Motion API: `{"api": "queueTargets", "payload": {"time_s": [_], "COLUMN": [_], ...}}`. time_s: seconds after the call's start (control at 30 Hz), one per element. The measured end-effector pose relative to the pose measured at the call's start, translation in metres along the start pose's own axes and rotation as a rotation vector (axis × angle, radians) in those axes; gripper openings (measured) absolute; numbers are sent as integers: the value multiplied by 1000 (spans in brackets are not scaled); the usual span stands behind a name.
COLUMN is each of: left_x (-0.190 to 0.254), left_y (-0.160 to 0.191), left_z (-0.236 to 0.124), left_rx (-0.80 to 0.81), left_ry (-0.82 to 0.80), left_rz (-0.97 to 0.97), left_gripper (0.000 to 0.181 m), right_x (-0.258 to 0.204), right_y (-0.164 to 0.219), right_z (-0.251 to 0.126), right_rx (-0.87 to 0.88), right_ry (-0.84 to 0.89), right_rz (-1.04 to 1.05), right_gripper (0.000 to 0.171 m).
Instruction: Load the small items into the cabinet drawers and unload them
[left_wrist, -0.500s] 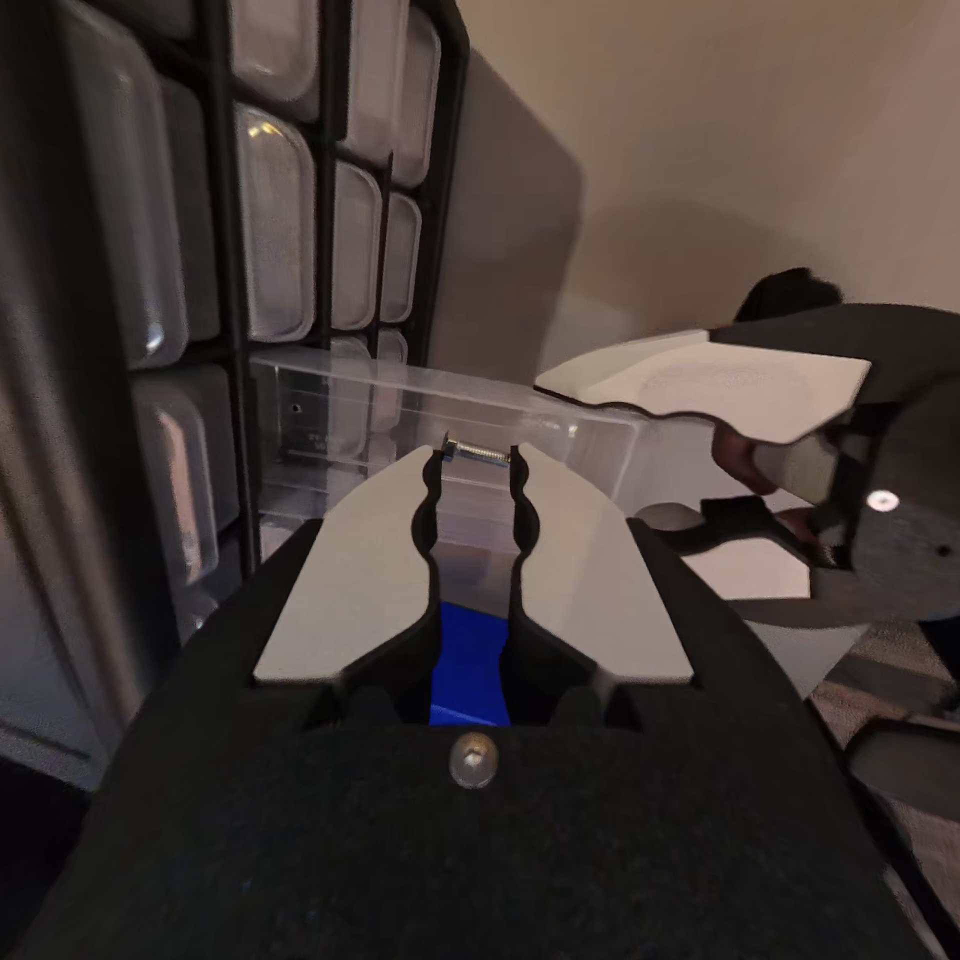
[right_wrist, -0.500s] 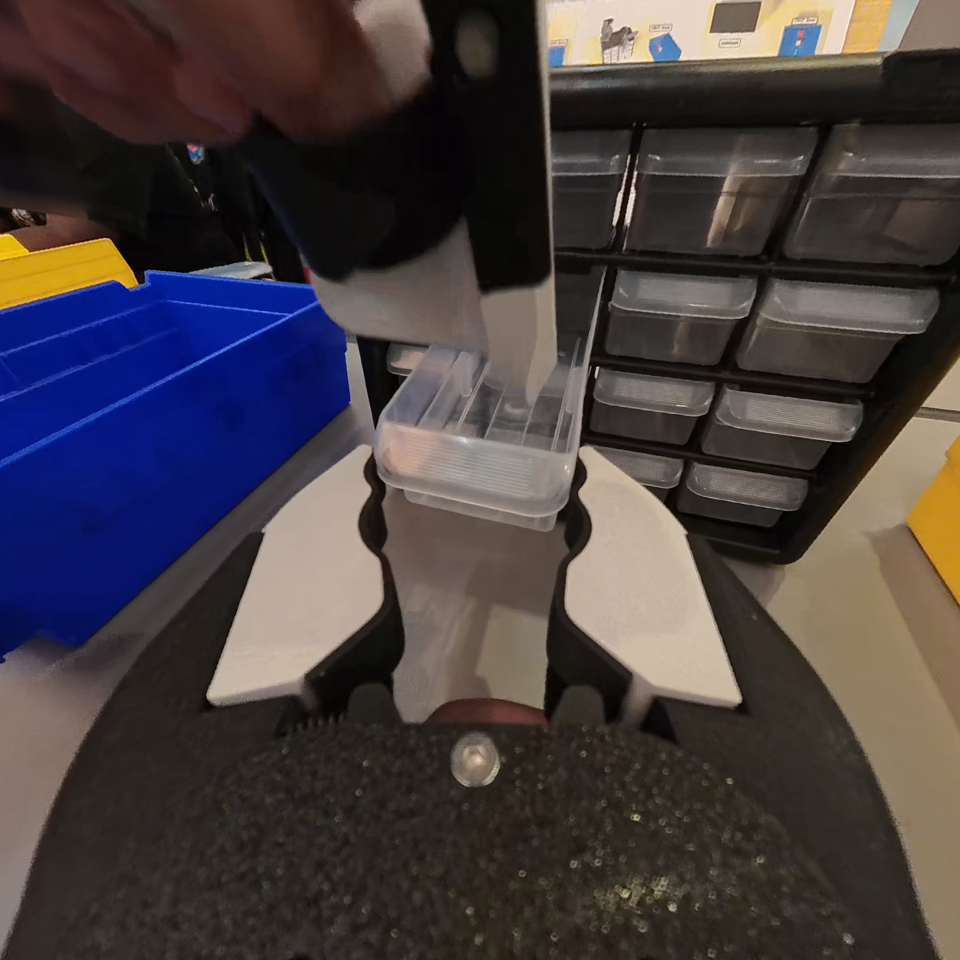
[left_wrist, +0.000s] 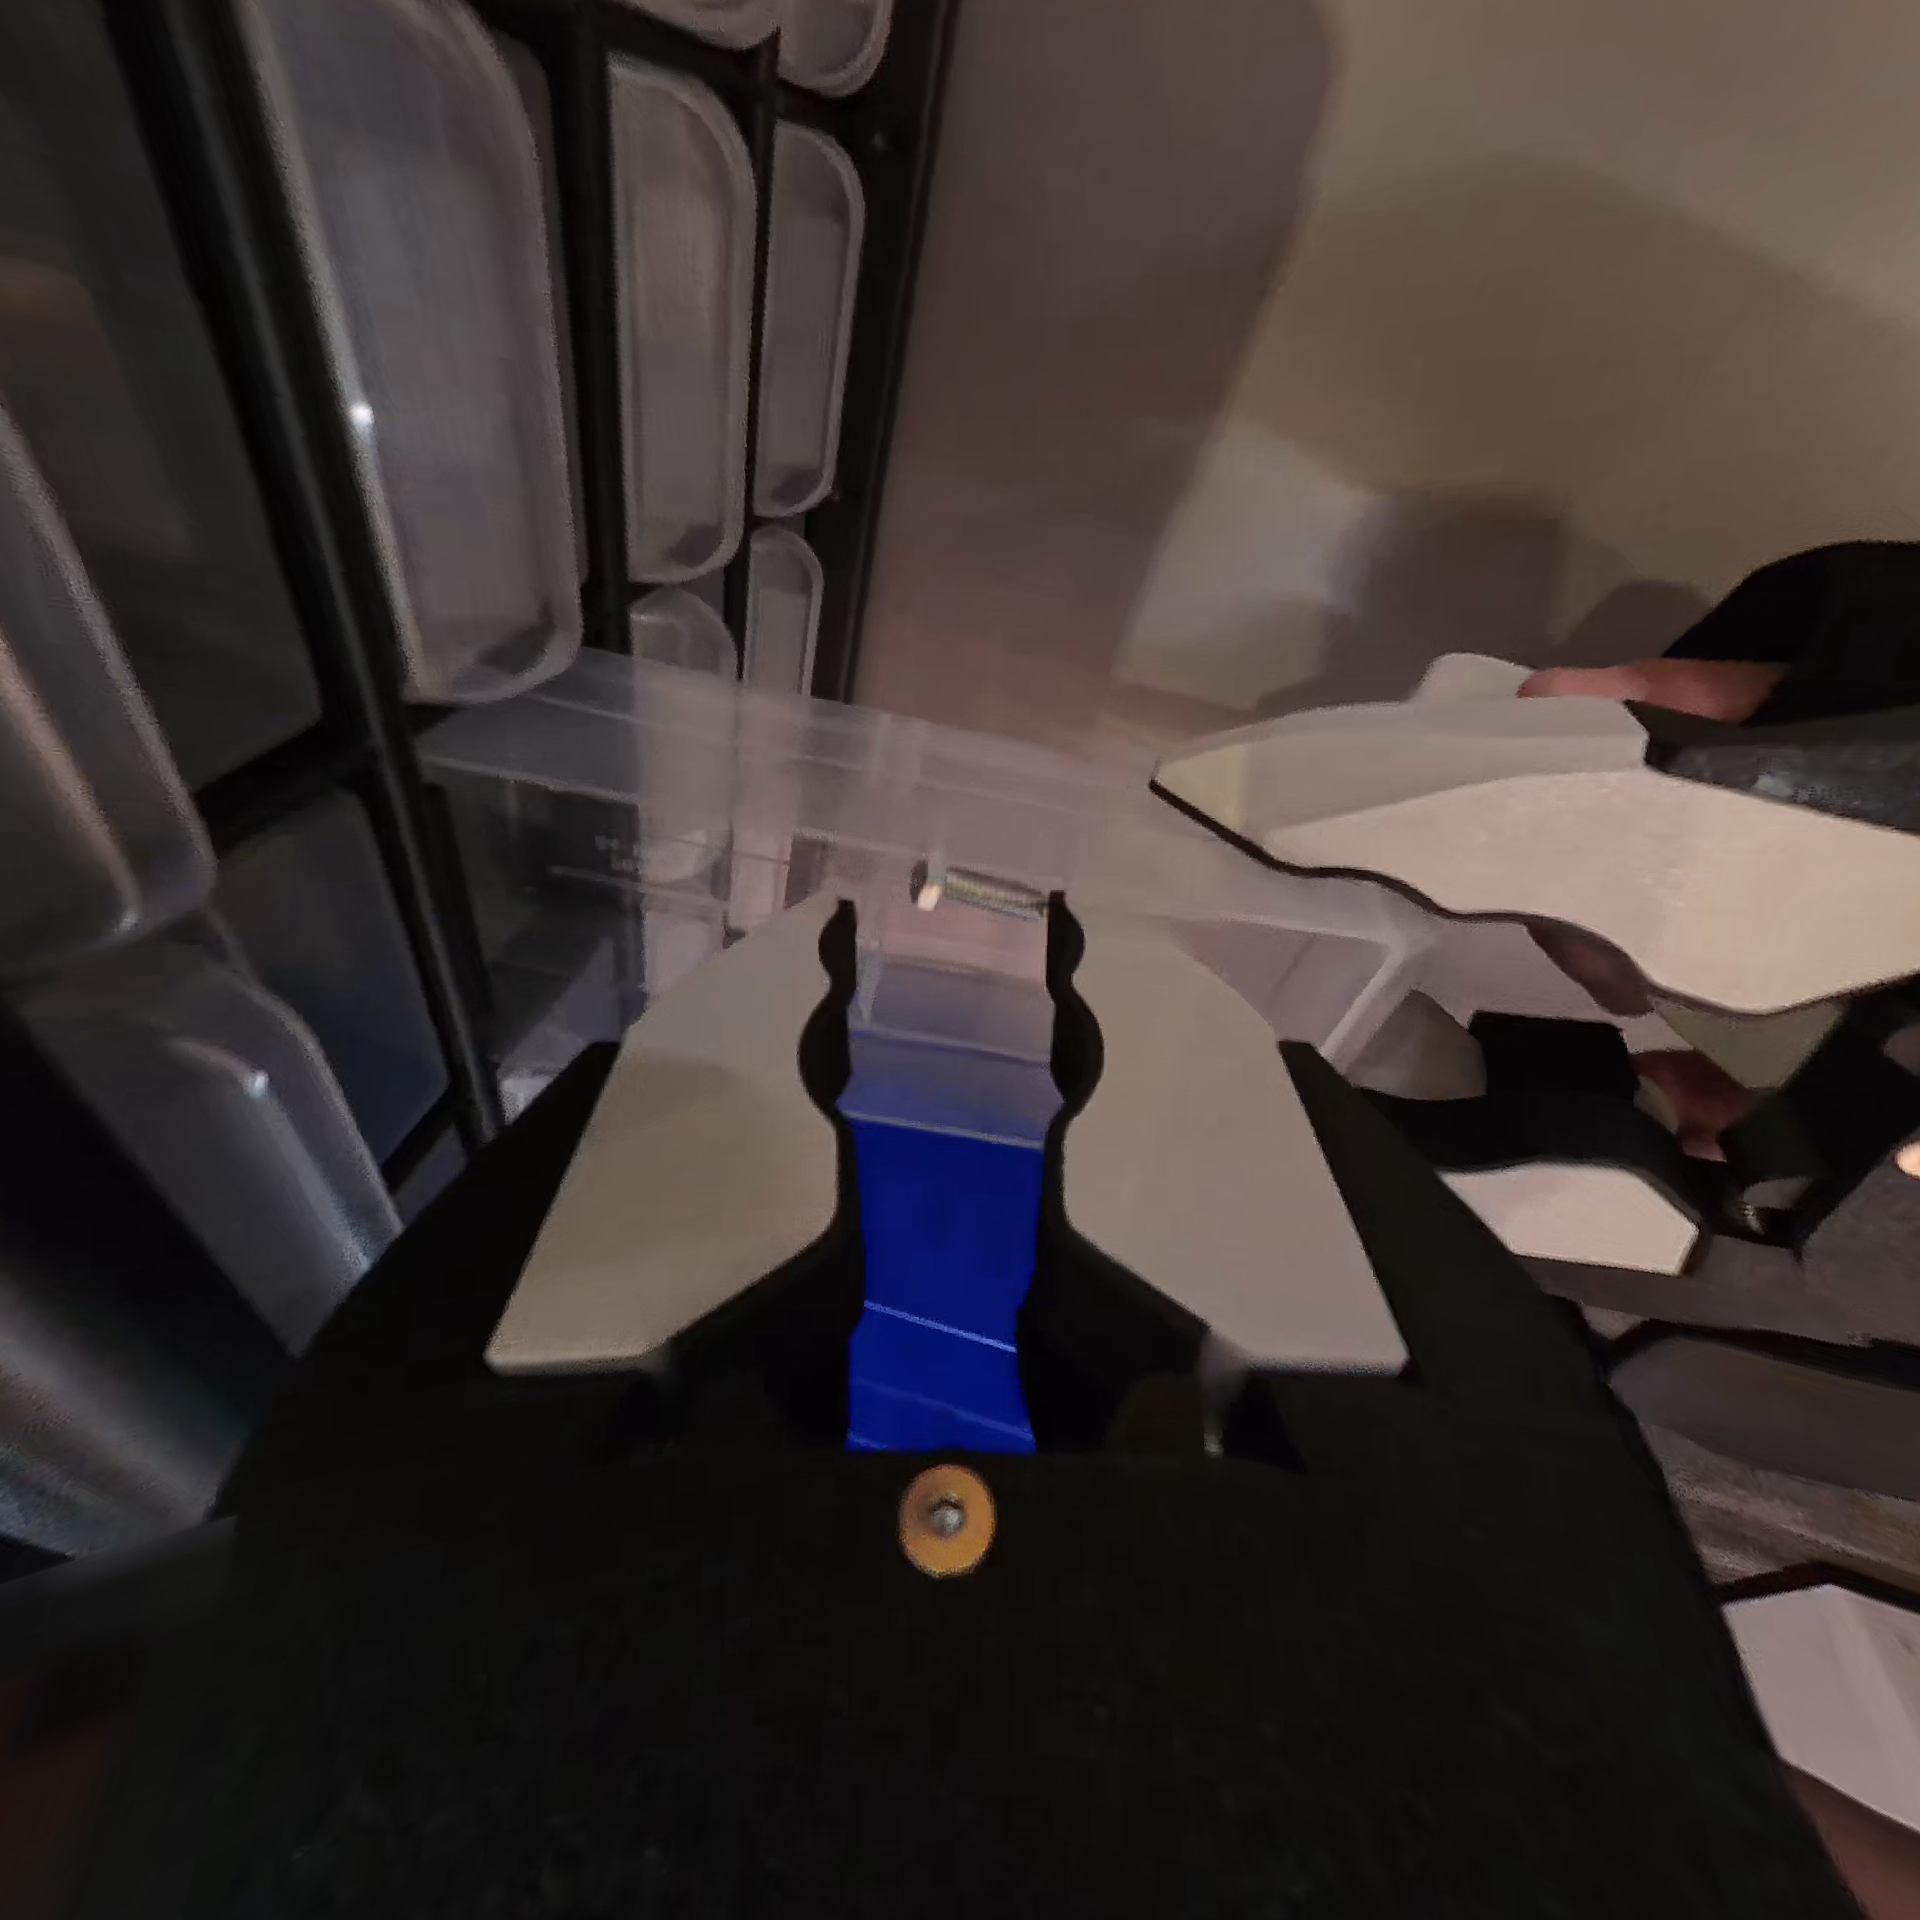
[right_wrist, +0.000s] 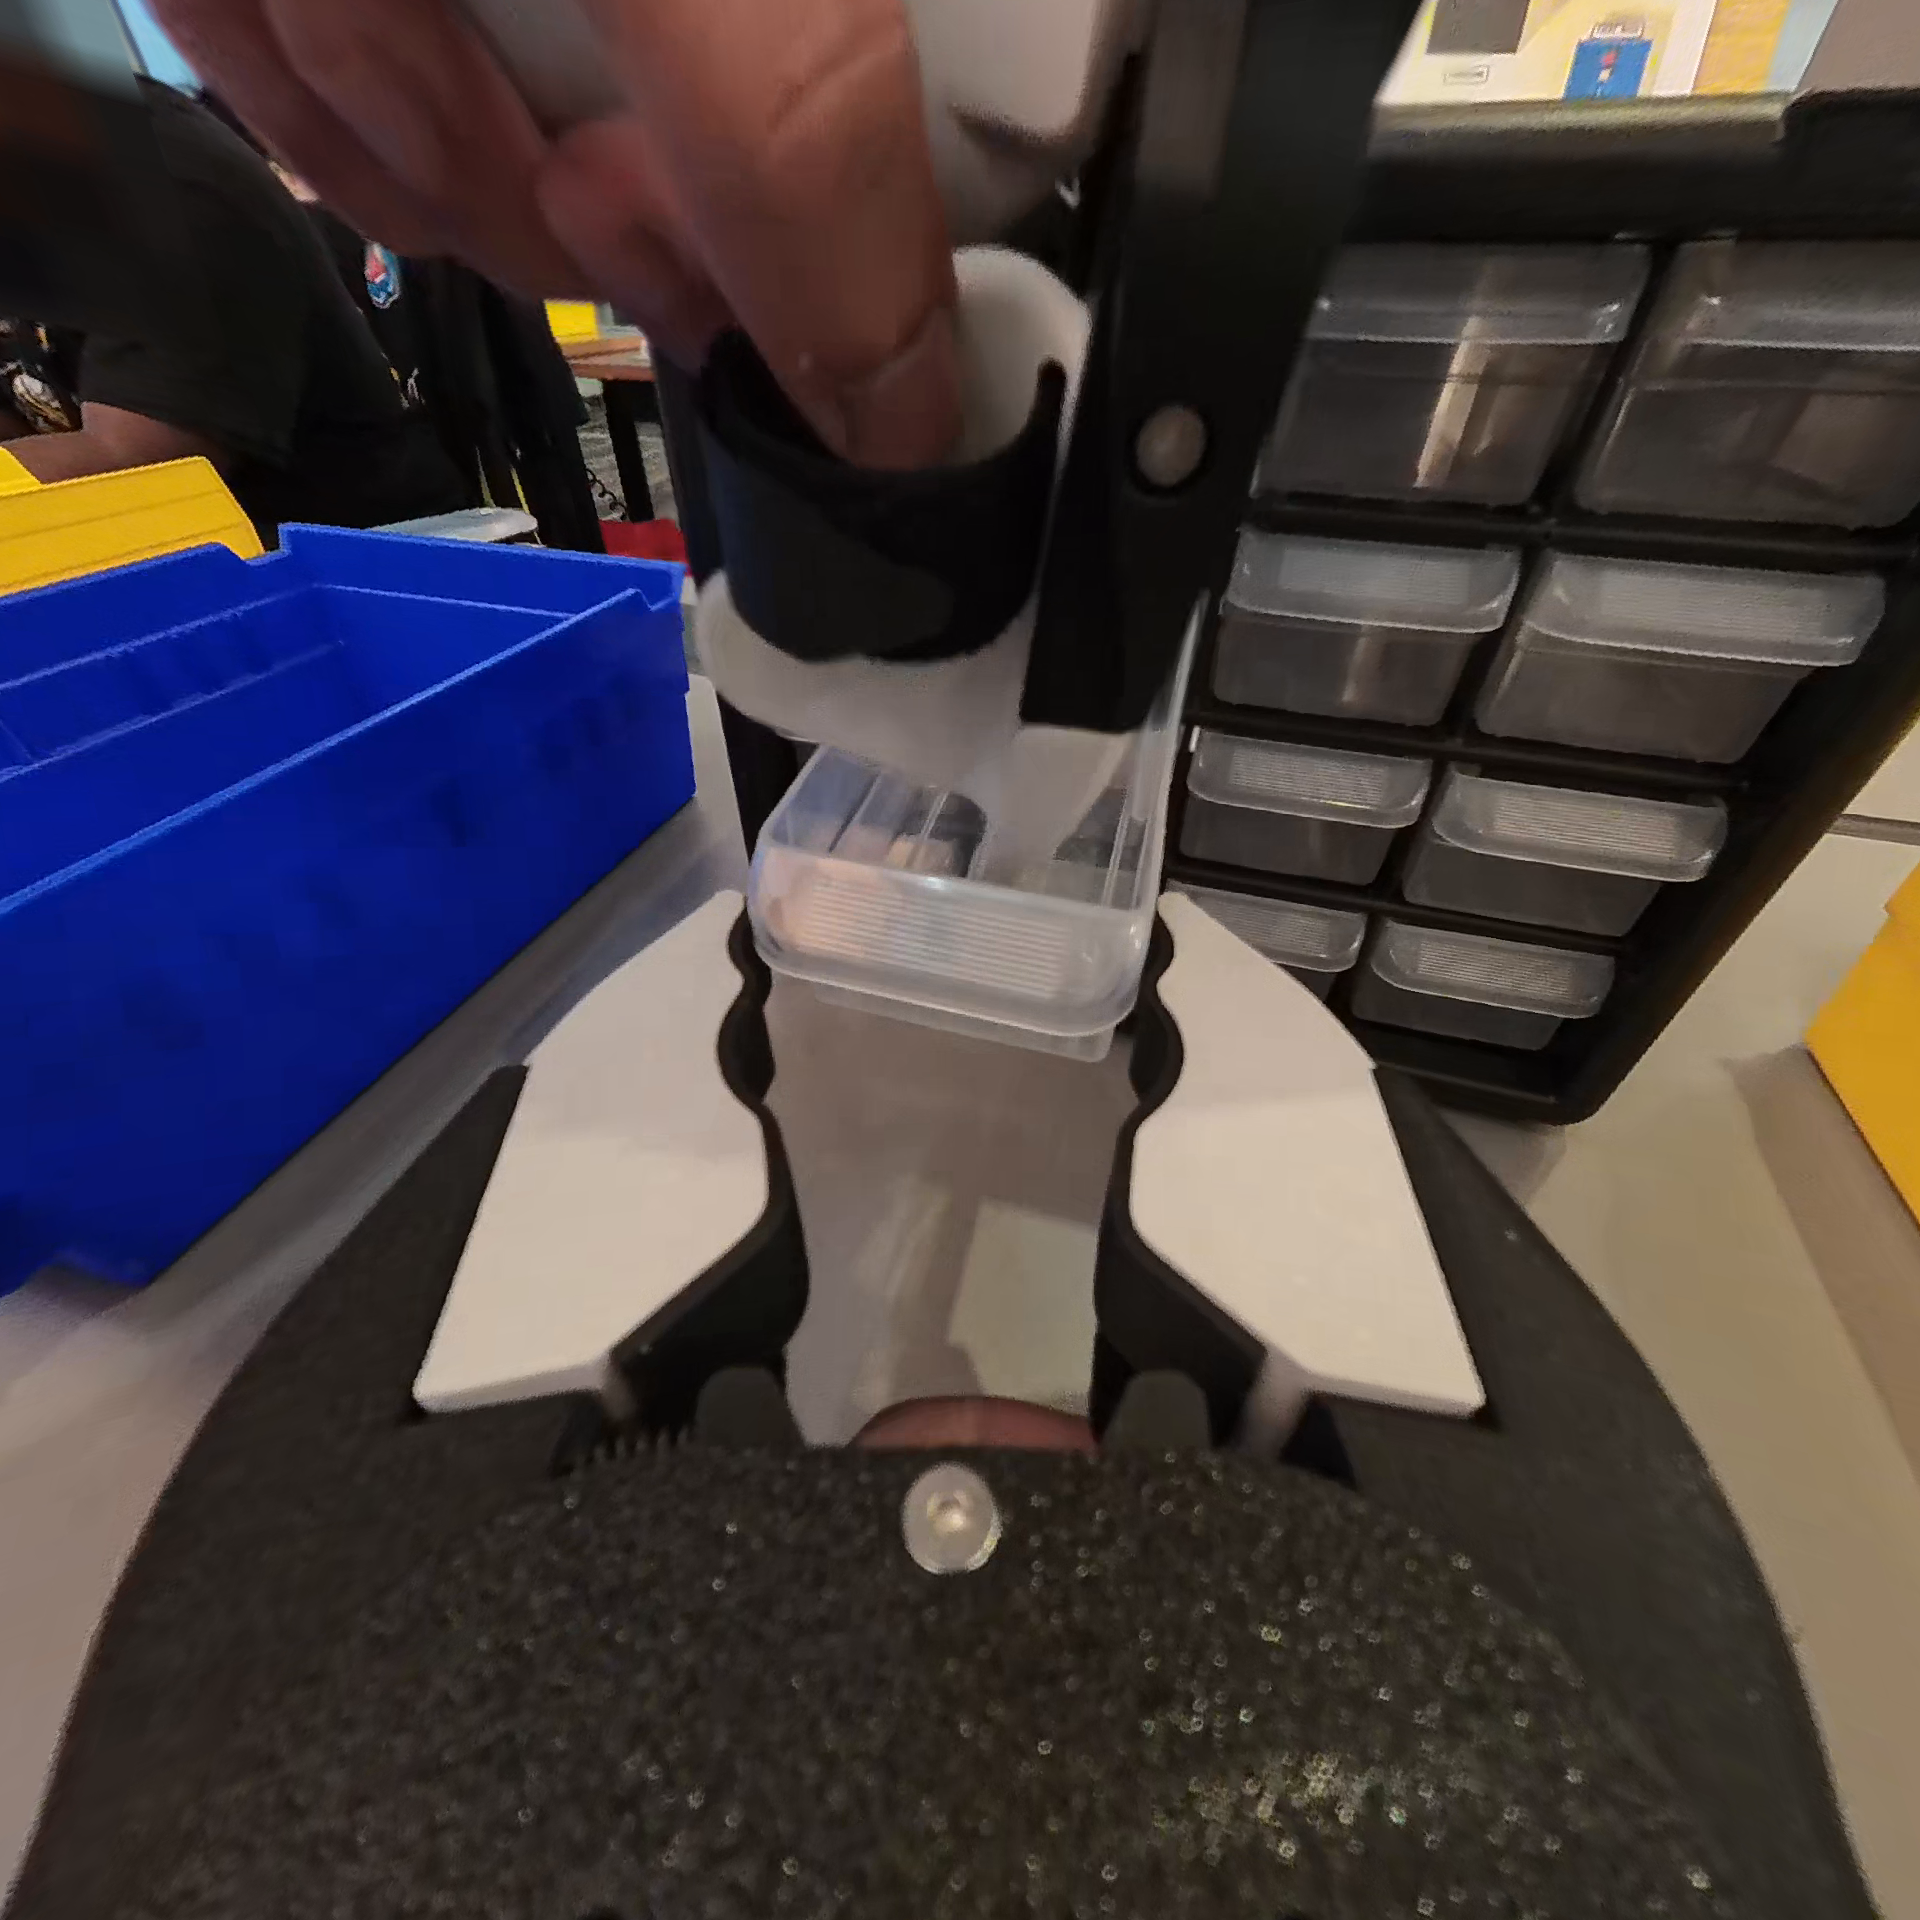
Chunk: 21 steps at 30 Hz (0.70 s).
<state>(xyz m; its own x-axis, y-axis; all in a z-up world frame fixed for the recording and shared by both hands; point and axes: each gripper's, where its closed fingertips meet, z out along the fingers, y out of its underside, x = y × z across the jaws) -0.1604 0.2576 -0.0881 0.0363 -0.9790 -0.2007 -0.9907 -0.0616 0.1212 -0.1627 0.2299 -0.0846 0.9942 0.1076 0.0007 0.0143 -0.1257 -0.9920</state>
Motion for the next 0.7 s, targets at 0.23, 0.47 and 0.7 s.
{"api": "queueTargets", "payload": {"time_s": [0.23,0.47,0.7], "left_x": [4,71,131], "left_y": [17,59,127], "left_z": [-59,-74,0], "left_rx": [377,1134,1307], "left_ry": [23,257,100], "left_rz": [-200,-715,-1063], "left_gripper": [43,43,69], "right_x": [0,0,-1], "right_y": [0,-2,-2], "right_z": [0,-1,-1], "right_rx": [-1,9,10], "right_ry": [0,-6,-1], "right_rz": [3,18,9], "right_gripper": [68,68,68]}}
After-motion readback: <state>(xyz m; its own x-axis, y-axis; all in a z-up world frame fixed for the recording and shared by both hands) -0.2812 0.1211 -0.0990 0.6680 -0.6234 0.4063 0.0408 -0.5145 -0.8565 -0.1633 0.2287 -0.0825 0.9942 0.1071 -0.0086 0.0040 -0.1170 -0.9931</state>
